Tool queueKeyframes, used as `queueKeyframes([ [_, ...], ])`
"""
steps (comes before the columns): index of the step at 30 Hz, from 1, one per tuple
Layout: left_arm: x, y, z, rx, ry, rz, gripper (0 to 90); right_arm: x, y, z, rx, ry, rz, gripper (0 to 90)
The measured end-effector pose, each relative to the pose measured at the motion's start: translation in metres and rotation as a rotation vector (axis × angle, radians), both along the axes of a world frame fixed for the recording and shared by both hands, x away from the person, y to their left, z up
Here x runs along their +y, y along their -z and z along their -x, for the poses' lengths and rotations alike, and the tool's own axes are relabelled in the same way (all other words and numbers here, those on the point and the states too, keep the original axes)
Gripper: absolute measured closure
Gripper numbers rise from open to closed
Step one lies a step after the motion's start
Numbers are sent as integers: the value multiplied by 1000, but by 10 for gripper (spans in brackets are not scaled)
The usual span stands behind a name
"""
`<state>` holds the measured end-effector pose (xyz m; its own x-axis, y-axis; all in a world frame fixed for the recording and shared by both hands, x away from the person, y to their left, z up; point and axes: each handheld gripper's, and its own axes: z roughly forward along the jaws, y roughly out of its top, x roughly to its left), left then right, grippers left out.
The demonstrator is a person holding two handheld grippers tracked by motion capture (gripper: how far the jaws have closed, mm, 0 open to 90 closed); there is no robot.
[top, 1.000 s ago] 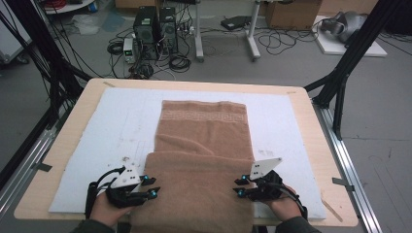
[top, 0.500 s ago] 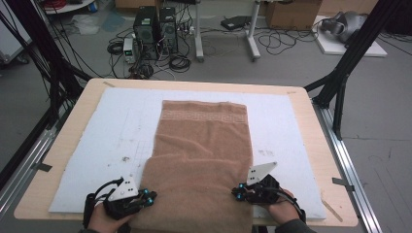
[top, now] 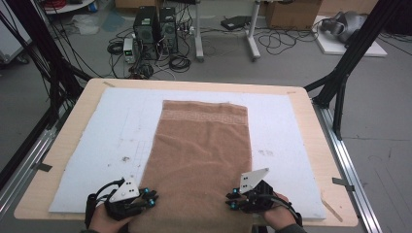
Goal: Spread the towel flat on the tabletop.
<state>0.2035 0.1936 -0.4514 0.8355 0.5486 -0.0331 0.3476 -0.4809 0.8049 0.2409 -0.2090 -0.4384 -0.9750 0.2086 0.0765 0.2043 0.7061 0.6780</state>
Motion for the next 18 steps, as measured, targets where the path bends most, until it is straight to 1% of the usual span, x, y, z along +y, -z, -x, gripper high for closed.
queueKeyframes([
  [2, -1, 0, 4, -14, -13, -11, 870, -1, 0, 0, 8, -6, -1, 841],
  [5, 0, -1, 11, -16, -19, -9, 873, -1, 0, 1, 12, -19, -3, 846],
  [6, 1, 0, 14, -17, -18, -9, 873, -2, -1, 1, 5, -19, -1, 848],
  [9, 2, 0, 22, -17, -22, -6, 874, 0, -1, 4, 12, -30, 1, 849],
  [11, 2, 0, 26, -22, -17, -13, 874, 0, -2, 6, 17, -31, -3, 848],
  [13, 2, -1, 30, -15, -16, -8, 874, -1, -3, 7, 24, -38, -10, 844],
  [15, 2, 0, 33, -14, -14, -4, 874, -3, -4, 8, 22, -38, -25, 822],
  [16, 3, -1, 34, -11, -16, 2, 874, -4, -5, 8, 24, -33, -38, 789],
  [17, 3, -1, 34, -10, -14, 5, 872, -6, -6, 7, 23, -18, -47, 761],
  [18, 4, -2, 34, -7, -13, 13, 870, -7, -6, 6, 31, -8, -56, 754],
])
